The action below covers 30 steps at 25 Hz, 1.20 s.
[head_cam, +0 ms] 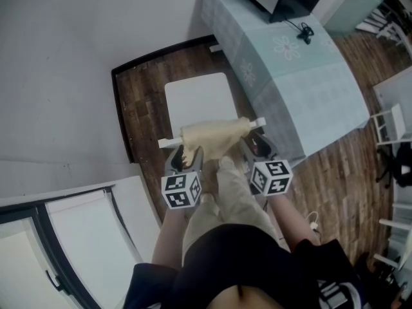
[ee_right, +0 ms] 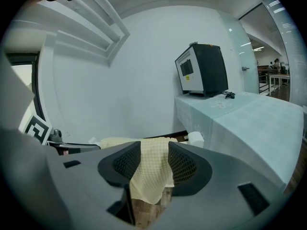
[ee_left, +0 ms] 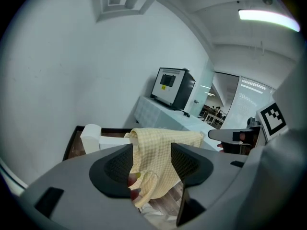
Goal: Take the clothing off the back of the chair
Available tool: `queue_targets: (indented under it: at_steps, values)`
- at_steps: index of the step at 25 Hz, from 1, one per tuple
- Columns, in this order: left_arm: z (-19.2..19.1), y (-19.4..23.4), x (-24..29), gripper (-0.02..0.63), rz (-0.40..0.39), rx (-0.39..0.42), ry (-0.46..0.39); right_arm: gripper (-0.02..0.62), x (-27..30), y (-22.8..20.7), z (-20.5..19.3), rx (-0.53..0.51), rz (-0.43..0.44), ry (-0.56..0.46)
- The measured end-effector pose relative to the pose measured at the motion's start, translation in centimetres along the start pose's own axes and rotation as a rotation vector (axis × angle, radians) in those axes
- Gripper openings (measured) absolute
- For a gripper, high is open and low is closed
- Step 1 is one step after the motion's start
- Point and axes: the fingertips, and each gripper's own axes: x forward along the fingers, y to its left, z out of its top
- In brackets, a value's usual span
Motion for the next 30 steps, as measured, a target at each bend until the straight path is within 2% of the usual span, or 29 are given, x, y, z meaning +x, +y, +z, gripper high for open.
queue_targets:
  at_steps: [10,24,30]
  values:
    - [-1.7,0.5,1.4,0.236,0.039,-0.016,0.032,0.193,1.7,-1.8,-1.6,0.003,-0.021,0.041]
    - [-1.9,1.5,3.0,0.236,0.111,-0.057,0.017,0.207,4.2,-1.5,-2.6,0.000,0.003,0.088]
    - [-1.9,1.2,3.3,0.212,0.118,-0.067,0.021,0.207,4.3,-1.8,-2.7,-0.009,-0.014,0.089]
